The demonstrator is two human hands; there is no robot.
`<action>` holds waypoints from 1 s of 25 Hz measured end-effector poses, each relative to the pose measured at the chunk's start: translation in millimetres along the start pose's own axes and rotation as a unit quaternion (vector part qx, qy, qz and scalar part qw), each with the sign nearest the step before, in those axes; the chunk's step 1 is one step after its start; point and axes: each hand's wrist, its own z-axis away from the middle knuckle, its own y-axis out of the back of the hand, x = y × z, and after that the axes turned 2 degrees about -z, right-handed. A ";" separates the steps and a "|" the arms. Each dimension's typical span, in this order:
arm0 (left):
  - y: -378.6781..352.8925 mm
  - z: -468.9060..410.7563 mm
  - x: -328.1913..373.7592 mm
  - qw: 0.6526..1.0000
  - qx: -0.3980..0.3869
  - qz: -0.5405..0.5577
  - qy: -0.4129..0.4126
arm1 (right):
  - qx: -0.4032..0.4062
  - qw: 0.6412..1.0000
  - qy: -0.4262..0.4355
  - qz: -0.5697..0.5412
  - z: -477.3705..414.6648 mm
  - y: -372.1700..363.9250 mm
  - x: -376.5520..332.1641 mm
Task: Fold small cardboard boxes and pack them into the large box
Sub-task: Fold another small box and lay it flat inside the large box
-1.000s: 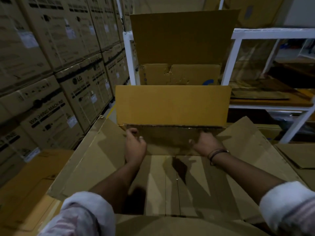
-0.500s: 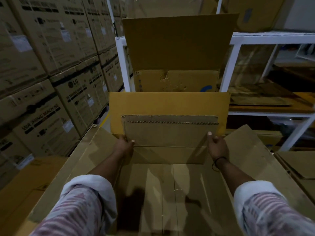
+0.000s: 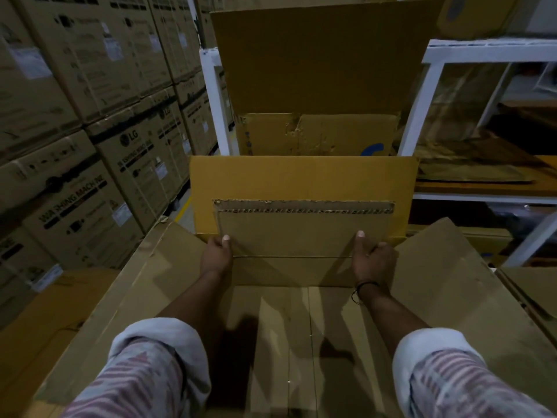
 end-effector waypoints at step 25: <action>10.0 -20.0 -11.6 0.988 -0.038 -0.149 -0.001 | -0.083 0.985 0.049 0.145 -40.2 23.0 20.2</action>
